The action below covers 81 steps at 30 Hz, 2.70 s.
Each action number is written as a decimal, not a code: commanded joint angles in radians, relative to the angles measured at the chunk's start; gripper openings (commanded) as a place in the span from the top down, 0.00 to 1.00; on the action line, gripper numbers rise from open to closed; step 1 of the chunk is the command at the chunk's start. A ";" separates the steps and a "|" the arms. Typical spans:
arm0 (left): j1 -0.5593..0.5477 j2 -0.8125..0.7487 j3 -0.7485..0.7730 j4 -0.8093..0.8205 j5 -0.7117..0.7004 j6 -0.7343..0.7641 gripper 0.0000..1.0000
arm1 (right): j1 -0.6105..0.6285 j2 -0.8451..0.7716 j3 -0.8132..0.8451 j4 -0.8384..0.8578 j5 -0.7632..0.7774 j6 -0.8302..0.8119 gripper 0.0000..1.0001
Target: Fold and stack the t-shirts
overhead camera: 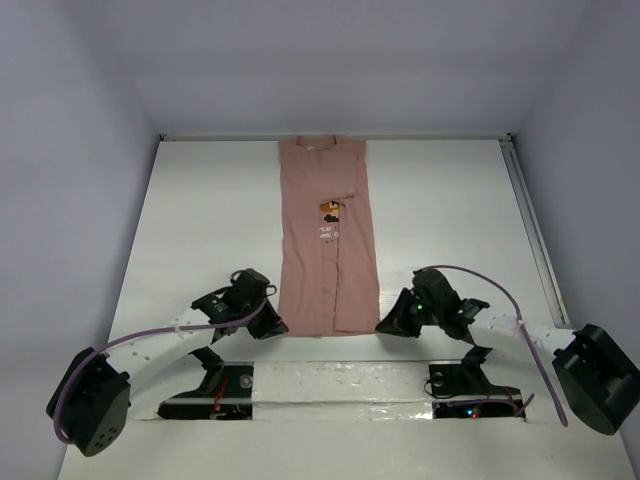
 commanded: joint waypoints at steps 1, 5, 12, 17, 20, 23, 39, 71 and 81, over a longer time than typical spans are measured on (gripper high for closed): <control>-0.023 -0.008 0.017 -0.072 -0.020 0.018 1.00 | 0.001 0.002 0.010 0.011 0.005 -0.013 1.00; -0.049 -0.081 0.071 -0.177 -0.001 -0.002 1.00 | 0.024 -0.142 0.045 -0.155 0.002 -0.028 1.00; -0.063 -0.215 0.251 -0.355 -0.010 -0.082 1.00 | 0.024 -0.247 0.234 -0.566 0.039 -0.148 1.00; -0.063 -0.075 0.407 -0.333 -0.116 0.002 1.00 | -0.008 -0.106 0.447 -0.556 0.201 -0.259 1.00; 0.014 0.035 0.511 -0.295 -0.179 0.074 1.00 | -0.044 0.043 0.585 -0.506 0.246 -0.350 1.00; 0.112 0.124 0.601 -0.231 -0.193 0.171 1.00 | -0.117 0.189 0.688 -0.453 0.246 -0.433 1.00; 0.293 0.730 0.967 0.026 -0.201 0.401 1.00 | -0.317 0.789 1.225 -0.363 0.150 -0.600 1.00; 0.293 0.704 0.960 0.232 -0.199 0.427 0.65 | -0.326 0.924 1.437 -0.349 -0.004 -0.677 1.00; 0.229 0.729 0.608 0.408 -0.102 0.380 1.00 | -0.214 1.183 1.657 -0.404 -0.004 -0.668 1.00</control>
